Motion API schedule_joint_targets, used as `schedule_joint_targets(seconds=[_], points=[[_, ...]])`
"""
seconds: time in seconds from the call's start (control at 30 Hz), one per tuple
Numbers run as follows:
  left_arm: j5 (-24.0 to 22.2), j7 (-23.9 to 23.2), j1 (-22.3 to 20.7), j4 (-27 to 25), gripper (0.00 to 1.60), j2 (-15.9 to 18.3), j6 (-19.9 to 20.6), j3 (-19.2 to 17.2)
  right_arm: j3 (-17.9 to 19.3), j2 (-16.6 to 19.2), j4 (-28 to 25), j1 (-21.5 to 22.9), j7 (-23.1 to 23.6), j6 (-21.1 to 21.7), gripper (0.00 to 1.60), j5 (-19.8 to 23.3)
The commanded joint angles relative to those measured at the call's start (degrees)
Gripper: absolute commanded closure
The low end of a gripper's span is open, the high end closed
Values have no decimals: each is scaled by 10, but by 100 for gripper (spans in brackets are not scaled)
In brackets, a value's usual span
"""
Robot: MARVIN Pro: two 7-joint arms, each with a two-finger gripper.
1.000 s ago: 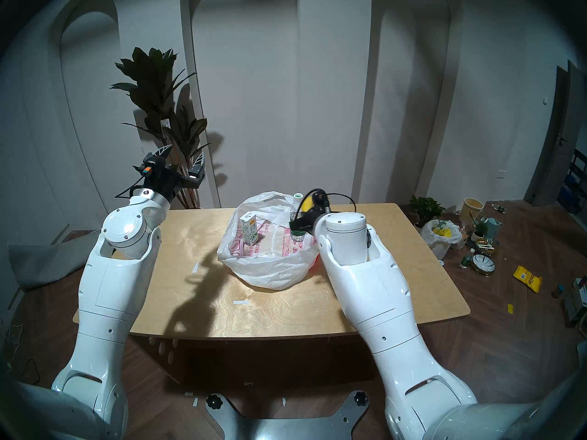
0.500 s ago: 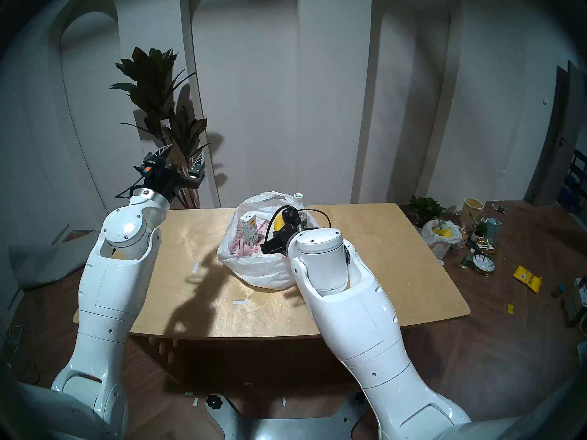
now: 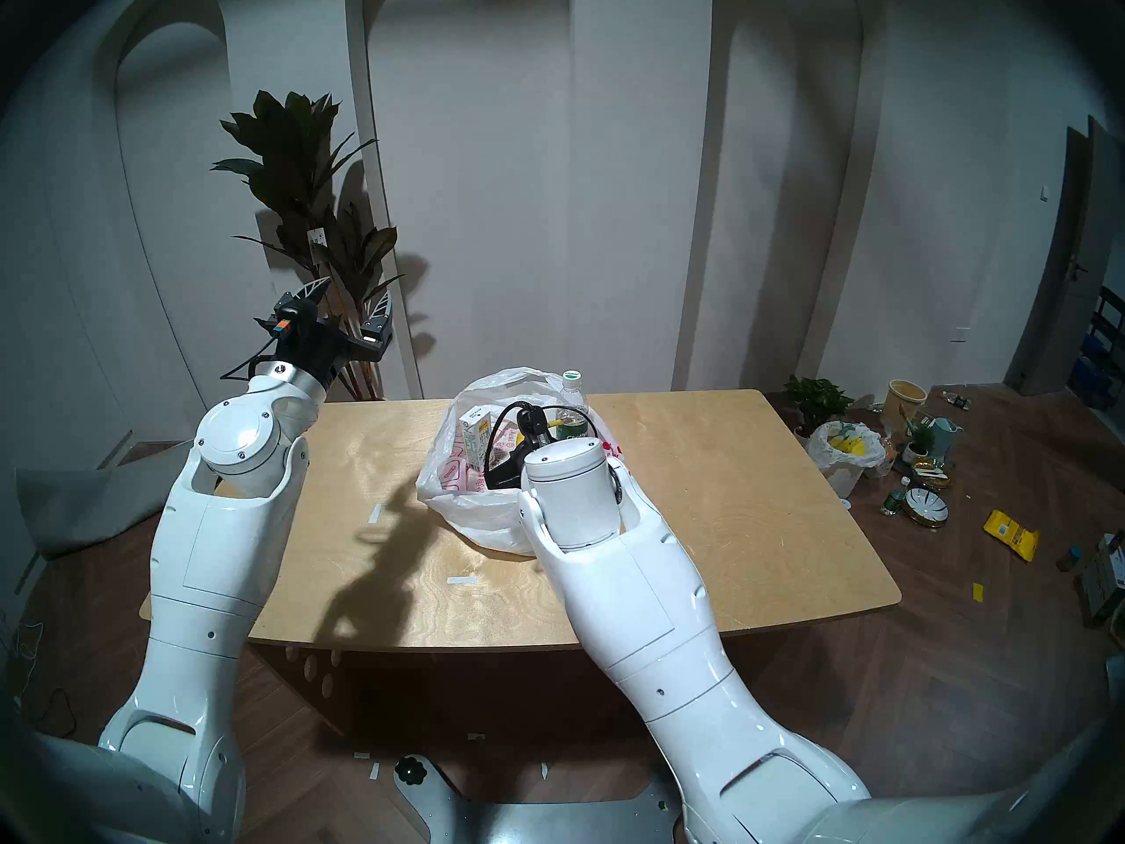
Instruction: Bag the groceries: heavy items first, fragile items on top
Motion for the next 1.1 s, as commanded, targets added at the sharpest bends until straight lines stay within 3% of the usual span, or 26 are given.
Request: schedule_joint_targets(seconds=[0.0, 0.07, 0.17, 0.37, 0.4, 0.47, 0.5, 0.53, 0.57, 0.83, 0.97, 1.07], points=[[-1, 0, -10, -10, 0, -1, -3, 0, 15, -55, 43, 63, -5, -26, 160, -19], [-1, 0, -10, -10, 0, -1, -3, 0, 20, -67, 89, 80, -6, -36, 160, -27], [-1, 0, -10, -10, 0, -1, -3, 0, 19, -72, 108, 82, -6, -40, 160, -31], [-1, 0, -10, -10, 0, -1, -3, 0, 11, -96, 198, 128, -8, -53, 160, -40], [-1, 0, -10, -10, 0, -1, -3, 0, 16, -102, 193, 117, -11, -59, 160, -46], [-1, 0, -10, -10, 0, -1, -3, 0, 12, -105, 225, 143, -8, -58, 160, -45], [-1, 0, -10, -10, 0, -1, -3, 0, 17, -110, 223, 136, -10, -63, 160, -50], [-1, 0, -10, -10, 0, -1, -3, 0, 18, -113, 234, 141, -9, -64, 105, -50], [-1, 0, -10, -10, 0, -1, -3, 0, 18, -114, 248, 151, -8, -64, 0, -49], [-1, 0, -10, -11, 0, -1, -3, 0, 42, -118, 330, 195, 1, -93, 0, -55], [-1, 0, -10, -11, 0, -1, -3, 0, 58, -107, 318, 217, 7, -102, 0, -50], [-1, 0, -9, -10, 0, -1, -3, 0, 76, -97, 273, 225, 1, -112, 0, -54]])
